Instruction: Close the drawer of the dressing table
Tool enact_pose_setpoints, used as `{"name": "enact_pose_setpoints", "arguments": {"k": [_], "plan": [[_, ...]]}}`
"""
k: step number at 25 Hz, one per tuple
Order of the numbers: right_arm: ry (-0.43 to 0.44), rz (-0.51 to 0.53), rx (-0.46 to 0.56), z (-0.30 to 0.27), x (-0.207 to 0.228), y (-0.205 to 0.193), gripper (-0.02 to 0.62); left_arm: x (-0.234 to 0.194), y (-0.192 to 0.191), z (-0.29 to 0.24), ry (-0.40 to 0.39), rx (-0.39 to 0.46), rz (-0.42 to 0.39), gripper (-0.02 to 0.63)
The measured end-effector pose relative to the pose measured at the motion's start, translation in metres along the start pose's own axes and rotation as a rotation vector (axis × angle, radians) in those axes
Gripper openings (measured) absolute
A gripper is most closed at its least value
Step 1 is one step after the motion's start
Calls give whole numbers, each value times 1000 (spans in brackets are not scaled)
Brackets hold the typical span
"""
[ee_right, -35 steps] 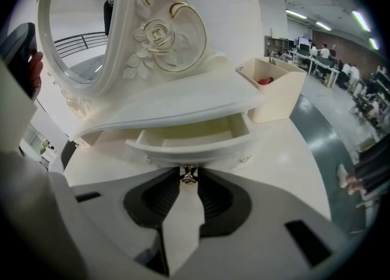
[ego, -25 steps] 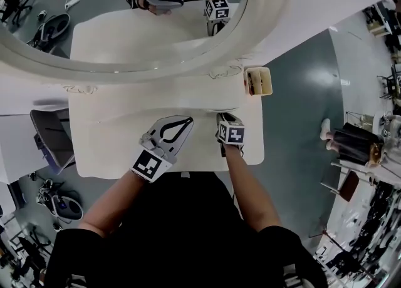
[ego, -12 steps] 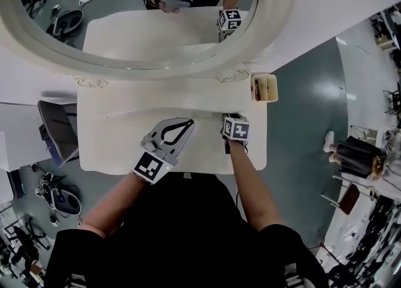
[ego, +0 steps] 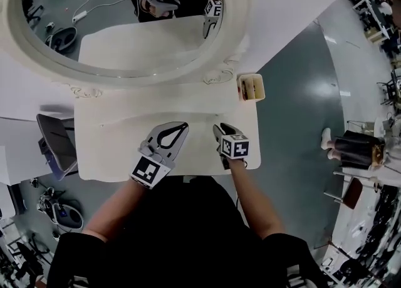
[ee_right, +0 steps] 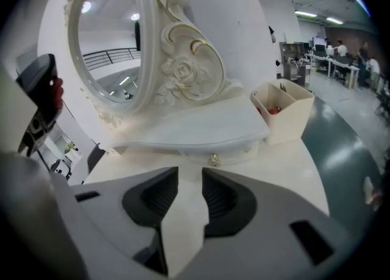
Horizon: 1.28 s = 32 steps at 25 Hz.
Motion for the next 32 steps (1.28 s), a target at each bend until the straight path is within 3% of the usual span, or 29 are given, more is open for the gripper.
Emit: {"name": "enact_pose_setpoints", "arguments": {"k": [5,13,22,32], "plan": [[137,146,215,63,-42,34,110,14,10,0,0,14,-4,-8],[240,343,503,159,-106,85,89,22,33,9,10,62,-12,-8],[302,458,627,215,-142,105,3,30,54,14,11,95,-29,-8],[302,474,657,223,-147,103,2,33,56,23,18,99,-25,-9]]}}
Point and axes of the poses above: the fingertips, and each gripper's own axes: z backward along the fingers, x to its right, y out of its top, the point moved 6 cm from there along z, backward along the fingers, and after that the axes turned 4 degrees about -x, right-handed, at the moved point
